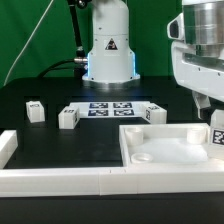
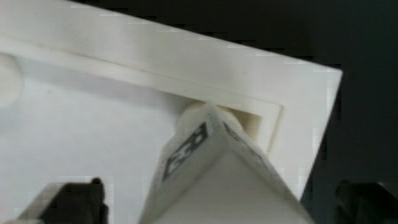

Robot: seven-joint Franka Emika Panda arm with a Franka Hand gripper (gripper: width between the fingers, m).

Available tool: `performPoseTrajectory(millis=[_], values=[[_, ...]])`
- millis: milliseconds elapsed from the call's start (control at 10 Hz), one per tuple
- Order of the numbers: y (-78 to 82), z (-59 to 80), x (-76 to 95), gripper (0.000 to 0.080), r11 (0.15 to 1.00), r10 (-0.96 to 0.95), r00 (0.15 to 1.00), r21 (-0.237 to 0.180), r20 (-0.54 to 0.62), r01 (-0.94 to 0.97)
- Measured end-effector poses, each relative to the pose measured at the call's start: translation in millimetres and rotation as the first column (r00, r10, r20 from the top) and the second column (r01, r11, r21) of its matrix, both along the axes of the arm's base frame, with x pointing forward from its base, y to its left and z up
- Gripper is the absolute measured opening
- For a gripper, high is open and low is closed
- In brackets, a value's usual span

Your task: Assemble one leg

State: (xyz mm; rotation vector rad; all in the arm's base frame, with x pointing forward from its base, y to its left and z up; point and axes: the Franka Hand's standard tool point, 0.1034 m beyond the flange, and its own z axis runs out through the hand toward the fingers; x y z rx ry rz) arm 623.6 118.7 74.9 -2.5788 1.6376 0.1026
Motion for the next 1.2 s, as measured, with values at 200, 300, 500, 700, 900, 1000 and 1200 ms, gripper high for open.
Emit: performPoseTrajectory(millis=[200,300,500,700,900,1000,1200], values=[[-2.0,0.7,1.5,0.0649,0.987,0.163,0.987,-0.007,0.01,-0.163],[-3.2,1.2,1.7,0.0649,0.962,0.271,0.962,-0.016,0.017,-0.271],[-2.4,1.5,2.7,0.0649,0.907,0.42,0.907,-0.025,0.034,-0.42],[0.6,1.3,1.9,0.0649,0.825,0.564,0.825,-0.04,0.039,-0.563],[1.0,0.7,3.5,0.0649,0.739,0.673,0.738,-0.066,0.051,-0.67],[0.0,-0.9,4.1,0.0649,0.729,0.685,0.726,-0.078,0.061,-0.68],[-0.4,-1.1,4.0,0.0502,0.734,0.678,0.732,-0.078,0.06,-0.674]])
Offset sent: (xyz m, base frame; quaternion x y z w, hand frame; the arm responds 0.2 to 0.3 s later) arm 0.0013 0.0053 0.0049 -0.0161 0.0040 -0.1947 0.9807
